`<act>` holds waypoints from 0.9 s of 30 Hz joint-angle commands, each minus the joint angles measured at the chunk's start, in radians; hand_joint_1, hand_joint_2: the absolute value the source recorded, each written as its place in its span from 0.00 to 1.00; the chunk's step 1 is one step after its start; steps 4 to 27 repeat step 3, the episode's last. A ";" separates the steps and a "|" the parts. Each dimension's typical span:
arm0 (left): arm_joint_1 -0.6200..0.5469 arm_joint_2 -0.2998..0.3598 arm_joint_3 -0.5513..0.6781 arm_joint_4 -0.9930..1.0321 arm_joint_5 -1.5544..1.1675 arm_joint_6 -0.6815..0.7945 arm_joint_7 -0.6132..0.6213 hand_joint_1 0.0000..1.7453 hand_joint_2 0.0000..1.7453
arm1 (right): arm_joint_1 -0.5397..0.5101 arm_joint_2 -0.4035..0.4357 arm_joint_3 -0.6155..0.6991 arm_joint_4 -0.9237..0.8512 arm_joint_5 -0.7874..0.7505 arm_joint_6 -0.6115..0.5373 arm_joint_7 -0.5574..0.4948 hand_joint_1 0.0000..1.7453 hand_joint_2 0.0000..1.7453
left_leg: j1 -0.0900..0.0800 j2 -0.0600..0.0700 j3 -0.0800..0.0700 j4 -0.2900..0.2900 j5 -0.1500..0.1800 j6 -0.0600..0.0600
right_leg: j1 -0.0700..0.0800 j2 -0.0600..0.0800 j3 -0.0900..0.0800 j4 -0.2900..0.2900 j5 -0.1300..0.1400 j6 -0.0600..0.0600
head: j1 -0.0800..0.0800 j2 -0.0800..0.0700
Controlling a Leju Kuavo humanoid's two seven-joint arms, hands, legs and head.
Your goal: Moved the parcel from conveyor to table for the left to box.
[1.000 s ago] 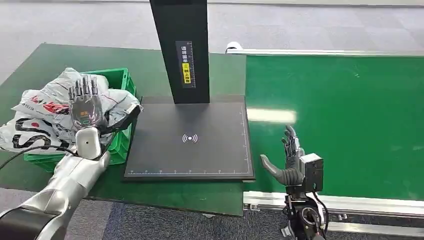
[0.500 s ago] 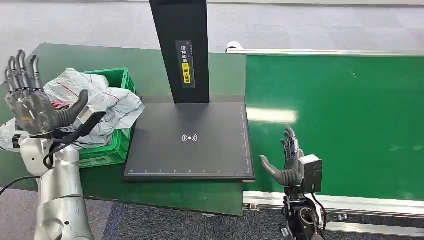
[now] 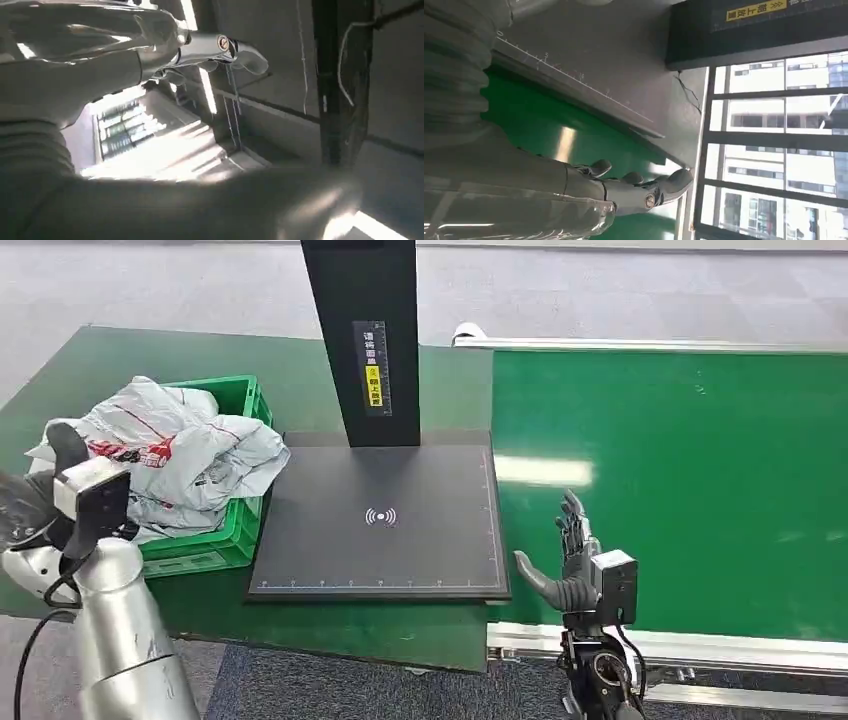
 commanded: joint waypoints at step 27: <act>0.085 0.139 -0.712 0.476 0.792 -0.525 0.174 0.00 1.00 | -0.003 -0.045 -0.007 0.008 0.013 0.064 0.006 0.00 1.00 | 0.000 -0.009 0.002 -0.002 0.002 0.001 | 0.000 -0.011 0.005 -0.002 -0.001 0.000 | 0.000 0.000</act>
